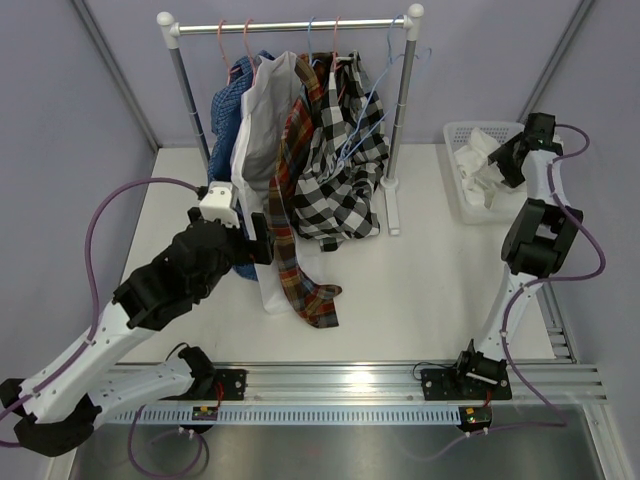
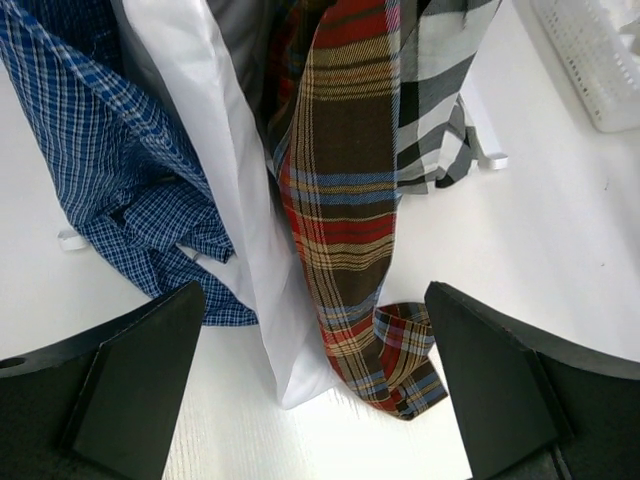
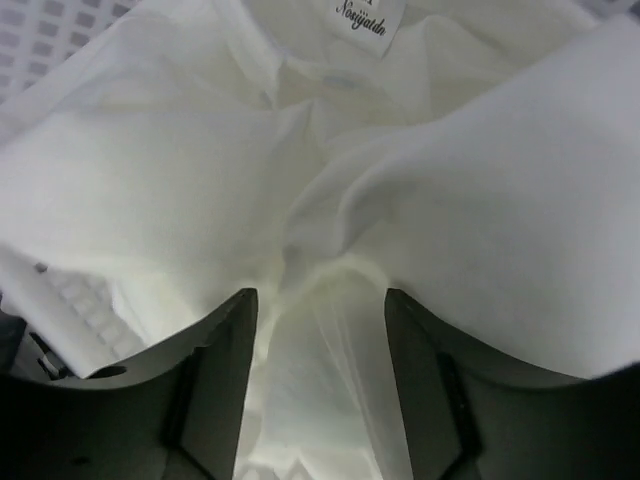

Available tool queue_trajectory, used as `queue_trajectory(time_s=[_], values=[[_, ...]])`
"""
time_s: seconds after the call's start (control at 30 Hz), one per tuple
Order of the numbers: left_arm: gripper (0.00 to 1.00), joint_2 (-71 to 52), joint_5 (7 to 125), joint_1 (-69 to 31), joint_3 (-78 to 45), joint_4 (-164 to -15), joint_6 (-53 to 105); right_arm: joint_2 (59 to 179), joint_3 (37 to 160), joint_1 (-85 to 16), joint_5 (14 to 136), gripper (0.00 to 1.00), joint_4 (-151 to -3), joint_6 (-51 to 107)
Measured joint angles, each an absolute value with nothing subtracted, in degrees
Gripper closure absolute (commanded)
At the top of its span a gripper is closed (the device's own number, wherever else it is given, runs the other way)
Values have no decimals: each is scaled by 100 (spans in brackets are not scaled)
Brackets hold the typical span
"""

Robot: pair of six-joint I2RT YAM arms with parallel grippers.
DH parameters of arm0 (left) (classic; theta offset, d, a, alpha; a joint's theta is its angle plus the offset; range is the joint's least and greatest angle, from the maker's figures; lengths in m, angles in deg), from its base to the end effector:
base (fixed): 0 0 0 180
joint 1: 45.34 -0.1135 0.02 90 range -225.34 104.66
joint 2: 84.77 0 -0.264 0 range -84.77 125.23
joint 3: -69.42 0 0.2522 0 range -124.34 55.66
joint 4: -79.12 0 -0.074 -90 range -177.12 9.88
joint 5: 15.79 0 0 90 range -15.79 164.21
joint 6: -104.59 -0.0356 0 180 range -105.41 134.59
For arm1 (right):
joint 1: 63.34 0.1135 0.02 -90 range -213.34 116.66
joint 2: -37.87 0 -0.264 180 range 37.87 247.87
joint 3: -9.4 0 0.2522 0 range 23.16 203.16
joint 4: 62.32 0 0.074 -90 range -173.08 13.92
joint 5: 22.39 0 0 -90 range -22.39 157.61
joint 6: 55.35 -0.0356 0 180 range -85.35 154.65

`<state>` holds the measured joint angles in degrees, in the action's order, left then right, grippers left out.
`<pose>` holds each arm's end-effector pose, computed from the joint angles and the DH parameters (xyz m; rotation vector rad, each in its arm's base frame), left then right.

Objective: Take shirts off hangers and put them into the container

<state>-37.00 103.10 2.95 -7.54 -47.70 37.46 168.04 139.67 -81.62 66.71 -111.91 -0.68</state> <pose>0.1185 -0.1071 0.3892 0.1092 1.9454 -0.3237 0.4876 -0.1617 0.2323 1.1056 2.1726 0.1144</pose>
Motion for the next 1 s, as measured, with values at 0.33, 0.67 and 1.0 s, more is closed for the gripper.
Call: queue_trajectory(time_s=[0.33, 0.67, 1.0], values=[[1, -2885, 9822, 295, -2020, -4731, 3355, 13357, 13151, -7841, 6426, 1, -11209, 976], [16, -872, 9265, 70, -4660, -4779, 2675, 9961, 10789, -7675, 7147, 1, -10855, 1302], [32, 929, 8620, -535, -6343, -4945, 2550, 9029, 9788, -7673, 7796, 1, -10859, 1232]])
